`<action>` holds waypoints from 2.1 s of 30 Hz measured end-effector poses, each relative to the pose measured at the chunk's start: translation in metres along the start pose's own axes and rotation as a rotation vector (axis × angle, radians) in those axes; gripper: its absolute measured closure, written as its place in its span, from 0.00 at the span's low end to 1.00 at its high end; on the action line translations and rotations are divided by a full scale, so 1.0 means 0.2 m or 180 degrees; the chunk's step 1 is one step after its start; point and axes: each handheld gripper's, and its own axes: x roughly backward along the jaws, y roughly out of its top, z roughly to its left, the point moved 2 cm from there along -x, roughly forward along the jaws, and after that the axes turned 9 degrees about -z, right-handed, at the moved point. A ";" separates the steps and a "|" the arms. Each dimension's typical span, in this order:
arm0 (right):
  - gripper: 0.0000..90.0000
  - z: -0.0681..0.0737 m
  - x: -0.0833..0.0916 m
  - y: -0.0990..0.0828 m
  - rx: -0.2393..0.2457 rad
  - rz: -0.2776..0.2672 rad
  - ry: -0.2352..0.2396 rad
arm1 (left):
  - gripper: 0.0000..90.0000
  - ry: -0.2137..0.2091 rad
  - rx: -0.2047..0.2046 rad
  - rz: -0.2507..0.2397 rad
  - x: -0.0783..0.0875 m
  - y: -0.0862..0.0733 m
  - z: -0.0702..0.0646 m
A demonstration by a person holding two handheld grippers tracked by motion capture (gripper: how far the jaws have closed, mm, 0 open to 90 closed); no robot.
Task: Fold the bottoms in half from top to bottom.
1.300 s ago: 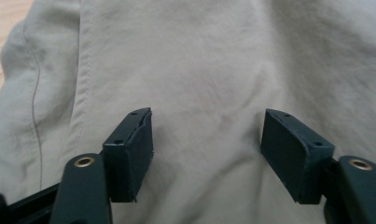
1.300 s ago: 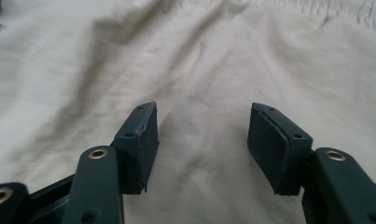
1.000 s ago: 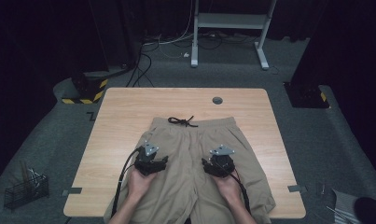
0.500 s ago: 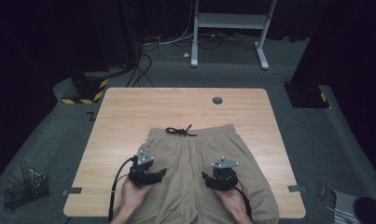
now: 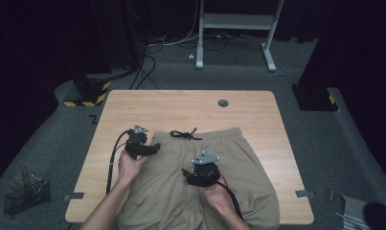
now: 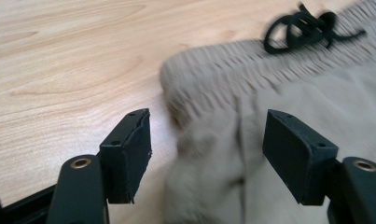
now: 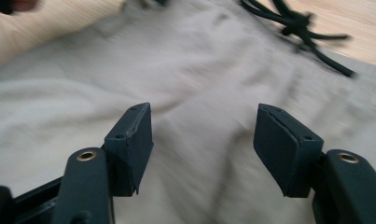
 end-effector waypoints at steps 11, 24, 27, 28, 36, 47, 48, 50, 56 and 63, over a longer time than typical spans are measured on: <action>0.36 0.16 -0.17 0.01 0.0366 0.0226 0.0116 | 0.41 -0.0047 0.0053 0.0234 -0.12 -0.03 0.05; 0.60 -0.08 0.04 -0.04 -0.0050 -0.0196 -0.0018 | 0.89 -0.0157 -0.0020 0.0227 -0.12 -0.03 0.04; 0.69 -0.09 0.05 -0.01 -0.0051 -0.0297 0.0000 | 0.94 -0.0177 0.0006 0.0209 -0.10 -0.02 0.06; 0.72 -0.11 0.05 0.00 -0.0080 -0.0313 -0.0012 | 0.95 -0.0177 0.0006 0.0209 -0.10 -0.02 0.06; 0.79 -0.25 0.00 0.00 -0.0263 -0.0191 -0.0263 | 0.97 -0.0254 0.0058 0.0038 -0.02 0.02 0.08; 0.67 -0.24 -0.13 -0.05 -0.0104 0.0075 -0.0382 | 0.97 -0.0425 -0.0102 -0.0145 0.09 0.17 0.01; 0.66 -0.24 -0.14 -0.06 -0.0110 0.0103 -0.0388 | 0.97 -0.0455 -0.0120 -0.0174 0.11 0.18 0.00; 0.66 -0.24 -0.16 -0.07 -0.0095 0.0160 -0.0378 | 0.97 -0.0476 -0.0112 -0.0196 0.12 0.19 -0.01; 0.66 -0.22 -0.20 -0.07 -0.0081 0.0153 -0.0378 | 0.97 -0.0479 -0.0109 -0.0231 0.14 0.22 -0.01; 0.66 -0.18 -0.27 -0.03 -0.0060 0.0149 -0.0360 | 0.97 -0.0443 0.0011 -0.0283 0.18 0.26 0.04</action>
